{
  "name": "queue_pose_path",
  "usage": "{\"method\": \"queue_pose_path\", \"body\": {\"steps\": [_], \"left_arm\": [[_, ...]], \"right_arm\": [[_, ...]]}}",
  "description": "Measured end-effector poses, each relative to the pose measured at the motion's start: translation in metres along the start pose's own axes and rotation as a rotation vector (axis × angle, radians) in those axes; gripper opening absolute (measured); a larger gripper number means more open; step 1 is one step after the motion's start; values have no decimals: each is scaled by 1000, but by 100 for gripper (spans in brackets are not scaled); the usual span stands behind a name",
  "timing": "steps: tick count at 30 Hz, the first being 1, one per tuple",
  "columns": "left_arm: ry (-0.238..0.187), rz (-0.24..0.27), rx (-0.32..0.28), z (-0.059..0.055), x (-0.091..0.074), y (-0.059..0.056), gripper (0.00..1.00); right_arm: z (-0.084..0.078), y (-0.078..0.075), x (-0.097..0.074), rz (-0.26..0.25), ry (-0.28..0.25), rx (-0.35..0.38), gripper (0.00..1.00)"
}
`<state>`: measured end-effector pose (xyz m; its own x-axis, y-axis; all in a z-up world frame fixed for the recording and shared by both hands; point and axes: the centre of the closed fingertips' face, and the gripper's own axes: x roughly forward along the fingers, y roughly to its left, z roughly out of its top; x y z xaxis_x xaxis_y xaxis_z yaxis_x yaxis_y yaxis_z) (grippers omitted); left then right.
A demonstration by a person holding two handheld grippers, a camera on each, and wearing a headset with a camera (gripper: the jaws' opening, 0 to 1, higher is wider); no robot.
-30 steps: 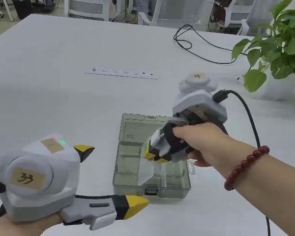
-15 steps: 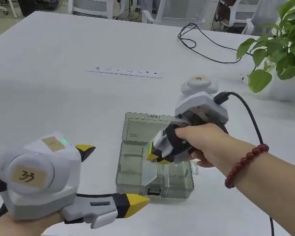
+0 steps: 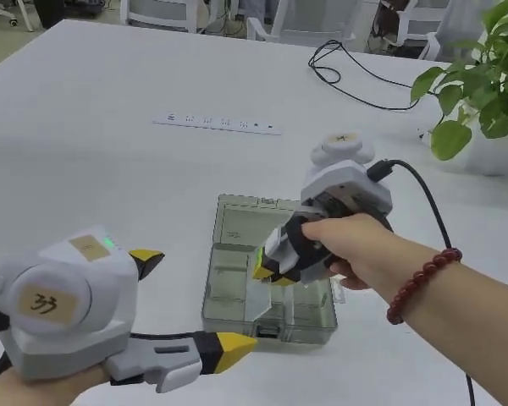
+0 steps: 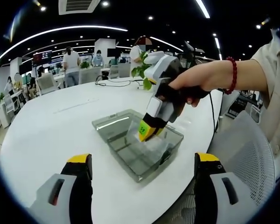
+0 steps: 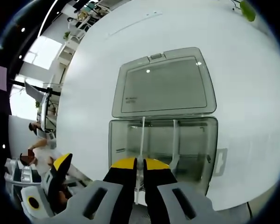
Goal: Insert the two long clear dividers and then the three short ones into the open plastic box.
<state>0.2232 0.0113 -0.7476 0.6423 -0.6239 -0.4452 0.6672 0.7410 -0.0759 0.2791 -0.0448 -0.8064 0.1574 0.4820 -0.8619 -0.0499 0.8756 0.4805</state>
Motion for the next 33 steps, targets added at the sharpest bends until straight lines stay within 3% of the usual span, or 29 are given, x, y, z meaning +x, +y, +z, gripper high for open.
{"method": "queue_pose_path", "body": {"steps": [16,27,33], "left_arm": [[-1,-4,3,1,0,0,91],[-7,1,2,3,-1,1,91],[-10,4,2,3,-3,2,91]], "right_arm": [[1,3,0,-57,59,-83,6],[-1,4,2,-115,58,-163,6],[-1,5,5,-168,55,-246,7]]}}
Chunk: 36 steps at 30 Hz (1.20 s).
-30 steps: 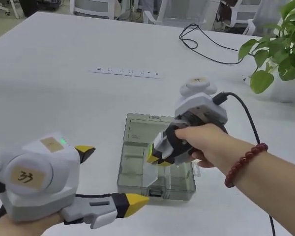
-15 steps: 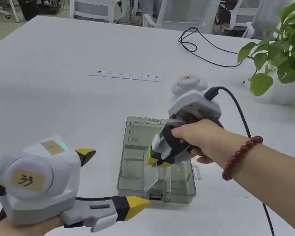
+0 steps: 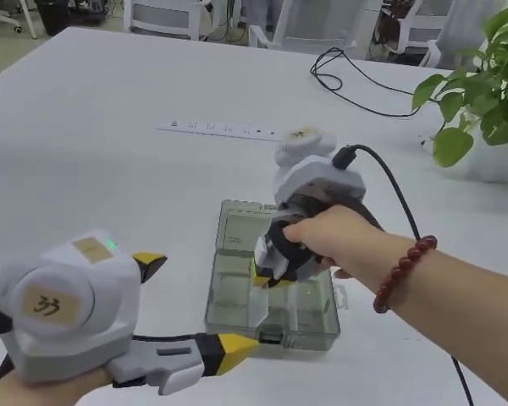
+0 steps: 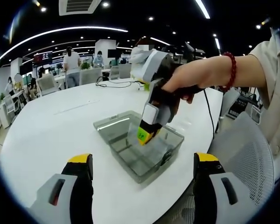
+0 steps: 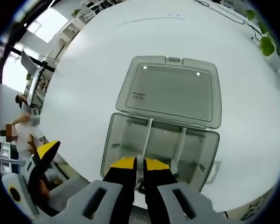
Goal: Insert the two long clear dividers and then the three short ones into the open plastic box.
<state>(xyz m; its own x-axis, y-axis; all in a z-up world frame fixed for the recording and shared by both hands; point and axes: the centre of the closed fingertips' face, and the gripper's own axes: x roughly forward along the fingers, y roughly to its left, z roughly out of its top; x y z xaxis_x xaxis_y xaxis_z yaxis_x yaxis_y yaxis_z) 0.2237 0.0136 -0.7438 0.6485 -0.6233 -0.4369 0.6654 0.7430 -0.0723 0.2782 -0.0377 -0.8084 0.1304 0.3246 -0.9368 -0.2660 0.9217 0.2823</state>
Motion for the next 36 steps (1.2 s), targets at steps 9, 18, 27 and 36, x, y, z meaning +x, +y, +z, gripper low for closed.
{"method": "queue_pose_path", "body": {"steps": [9,18,27,36], "left_arm": [[-6,8,-1,0,-2,0,91],[-13,24,-1,2,-2,1,92],[-15,32,1,3,-4,2,91],[-15,36,1,3,-4,4,91]], "right_arm": [[-1,3,3,-84,-16,-122,7],[-5,4,8,-128,-29,-151,7],[-4,0,18,-148,-40,-133,7],[-1,-2,22,-148,-61,-124,7]]}}
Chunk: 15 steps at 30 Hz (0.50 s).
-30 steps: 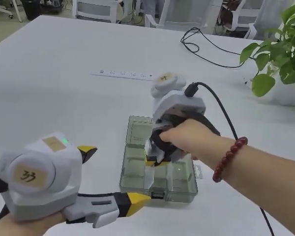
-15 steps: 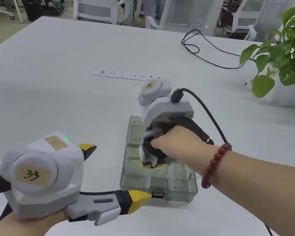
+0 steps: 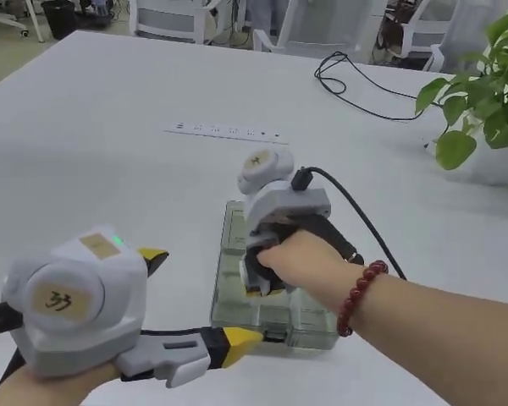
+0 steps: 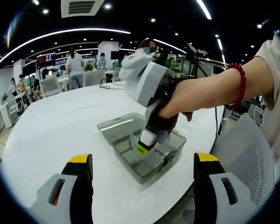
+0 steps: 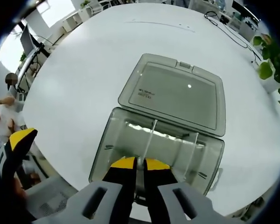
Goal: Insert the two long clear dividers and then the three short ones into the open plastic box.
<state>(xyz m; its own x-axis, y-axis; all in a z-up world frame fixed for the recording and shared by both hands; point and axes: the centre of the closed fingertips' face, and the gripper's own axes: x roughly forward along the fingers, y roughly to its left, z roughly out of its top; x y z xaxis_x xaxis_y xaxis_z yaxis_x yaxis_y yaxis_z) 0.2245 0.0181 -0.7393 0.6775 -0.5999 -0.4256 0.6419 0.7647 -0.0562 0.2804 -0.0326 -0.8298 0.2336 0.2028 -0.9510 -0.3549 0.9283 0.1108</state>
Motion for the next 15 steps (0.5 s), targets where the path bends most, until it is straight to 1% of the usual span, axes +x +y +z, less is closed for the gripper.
{"method": "queue_pose_path", "body": {"steps": [2,3,5,10,11,13,15], "left_arm": [[-1,0,0,0,0,1,91],[-1,1,-2,1,-1,1,91],[-2,4,-6,1,-1,2,90],[-1,11,-13,1,-3,4,89],[0,13,-13,1,-3,4,89],[1,14,-12,1,-4,4,89],[1,16,-12,2,-4,5,89]], "right_arm": [[1,1,0,17,-8,-9,8],[2,3,0,34,-15,-20,9],[2,4,0,49,-19,-41,10],[3,6,0,100,-42,-35,14],[5,8,-1,116,-55,-31,16],[8,10,-4,131,-77,-42,18],[9,12,-8,146,-84,-53,21]]}}
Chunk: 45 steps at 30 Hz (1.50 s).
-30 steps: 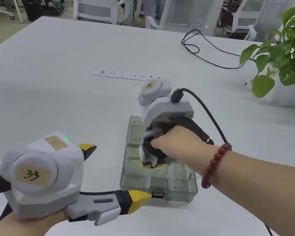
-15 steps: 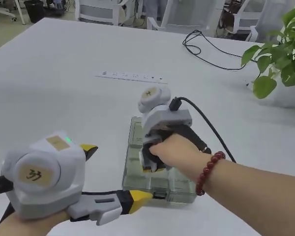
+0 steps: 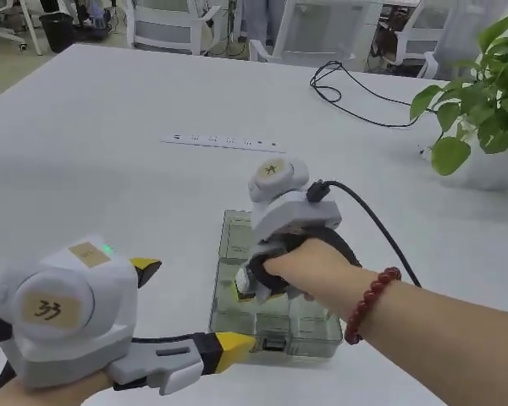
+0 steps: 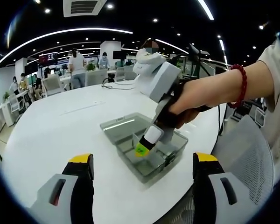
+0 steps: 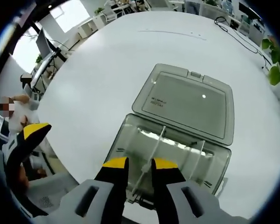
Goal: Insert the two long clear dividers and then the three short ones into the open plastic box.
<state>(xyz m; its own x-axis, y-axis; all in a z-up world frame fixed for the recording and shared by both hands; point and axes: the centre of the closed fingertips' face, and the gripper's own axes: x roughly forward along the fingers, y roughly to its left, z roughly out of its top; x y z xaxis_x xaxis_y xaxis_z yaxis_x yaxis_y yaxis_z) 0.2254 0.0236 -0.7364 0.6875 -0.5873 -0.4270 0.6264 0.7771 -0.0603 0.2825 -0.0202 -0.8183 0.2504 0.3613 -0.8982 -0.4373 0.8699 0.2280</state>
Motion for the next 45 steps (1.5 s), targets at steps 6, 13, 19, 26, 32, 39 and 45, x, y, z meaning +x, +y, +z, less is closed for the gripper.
{"method": "queue_pose_path", "body": {"steps": [6,13,19,26,32,39,45], "left_arm": [[-11,10,-3,4,-1,1,90],[-14,21,-13,4,-3,3,89],[-9,24,-12,3,-4,2,89],[-1,23,-9,1,-5,1,89],[-2,23,-7,1,-6,1,89],[-1,26,-7,1,-7,2,89],[-6,27,-8,1,-7,2,90]], "right_arm": [[6,8,-9,67,-40,-131,28],[5,9,-19,121,-66,-293,38],[1,9,-27,183,-65,-374,45],[1,11,-36,240,-100,-444,50],[-5,8,-42,258,-105,-552,54],[-11,4,-49,294,-111,-617,58],[-17,-5,-54,294,-115,-686,58]]}}
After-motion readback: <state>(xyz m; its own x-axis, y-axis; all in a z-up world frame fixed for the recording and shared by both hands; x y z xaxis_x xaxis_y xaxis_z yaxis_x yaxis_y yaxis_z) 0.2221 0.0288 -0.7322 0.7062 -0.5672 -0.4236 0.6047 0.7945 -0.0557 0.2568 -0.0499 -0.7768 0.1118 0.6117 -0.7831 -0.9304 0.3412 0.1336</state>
